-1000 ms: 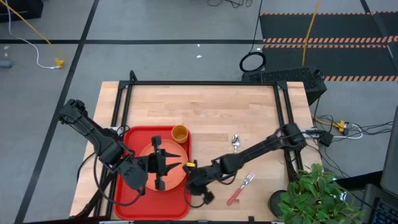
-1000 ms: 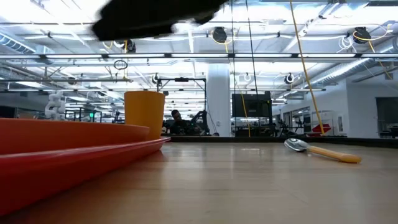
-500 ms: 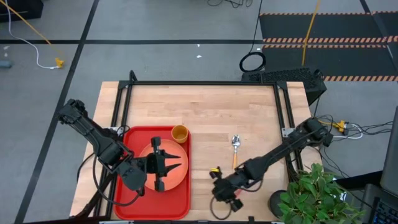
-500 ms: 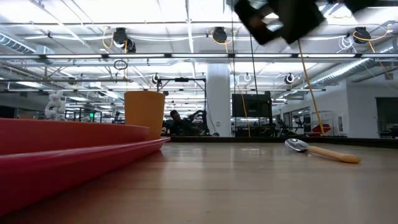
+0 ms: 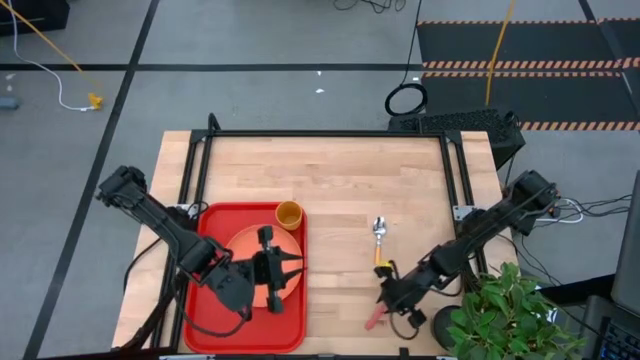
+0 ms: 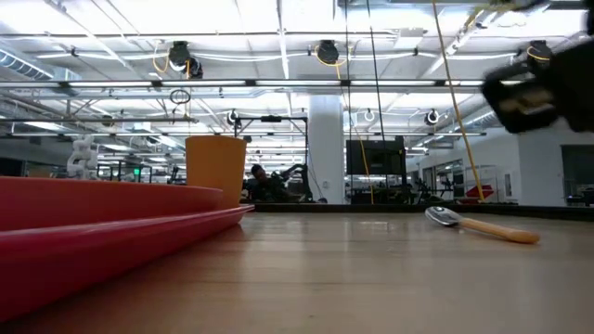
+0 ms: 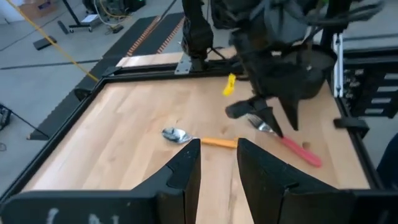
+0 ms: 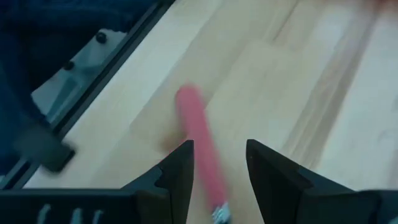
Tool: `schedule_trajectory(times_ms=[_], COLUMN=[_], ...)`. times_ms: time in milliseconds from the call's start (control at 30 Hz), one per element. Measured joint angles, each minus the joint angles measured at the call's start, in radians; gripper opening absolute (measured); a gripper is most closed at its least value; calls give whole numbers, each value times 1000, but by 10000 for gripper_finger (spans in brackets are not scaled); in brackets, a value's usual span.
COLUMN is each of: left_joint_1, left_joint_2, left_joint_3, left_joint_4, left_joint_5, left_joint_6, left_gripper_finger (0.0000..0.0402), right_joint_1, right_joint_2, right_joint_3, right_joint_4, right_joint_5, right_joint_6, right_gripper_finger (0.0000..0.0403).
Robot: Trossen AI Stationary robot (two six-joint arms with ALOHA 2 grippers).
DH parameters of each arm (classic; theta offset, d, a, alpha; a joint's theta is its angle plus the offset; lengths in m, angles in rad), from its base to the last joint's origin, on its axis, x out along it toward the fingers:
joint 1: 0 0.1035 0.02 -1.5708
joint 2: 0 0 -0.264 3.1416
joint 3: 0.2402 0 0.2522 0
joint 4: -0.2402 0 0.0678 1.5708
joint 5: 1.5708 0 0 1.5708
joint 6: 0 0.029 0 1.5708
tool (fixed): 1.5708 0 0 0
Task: Pick and place plate/cup/fork/spoon on tray
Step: Put the pink fork on the red tray at the bottom of the orange plate
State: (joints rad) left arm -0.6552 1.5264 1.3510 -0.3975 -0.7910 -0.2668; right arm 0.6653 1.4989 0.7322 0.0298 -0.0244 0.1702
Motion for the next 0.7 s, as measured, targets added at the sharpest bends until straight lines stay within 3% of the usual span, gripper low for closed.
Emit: schedule_trajectory(times_ms=[133,467,700], left_joint_1=[9,18,18], left_joint_2=[15,20,20], left_joint_3=[-1,0,0], left_joint_4=[10,12,7], left_joint_5=[15,15,15], left_joint_6=[2,0,9], left_gripper_finger=[108,108,108], right_joint_1=[25,26,26], right_joint_2=[-7,0,0], right_joint_3=[-88,-172,-188], right_joint_4=[102,124,125], right_joint_5=[1,28,49], right_joint_6=[9,-16,-60], right_gripper_finger=[137,133,74])
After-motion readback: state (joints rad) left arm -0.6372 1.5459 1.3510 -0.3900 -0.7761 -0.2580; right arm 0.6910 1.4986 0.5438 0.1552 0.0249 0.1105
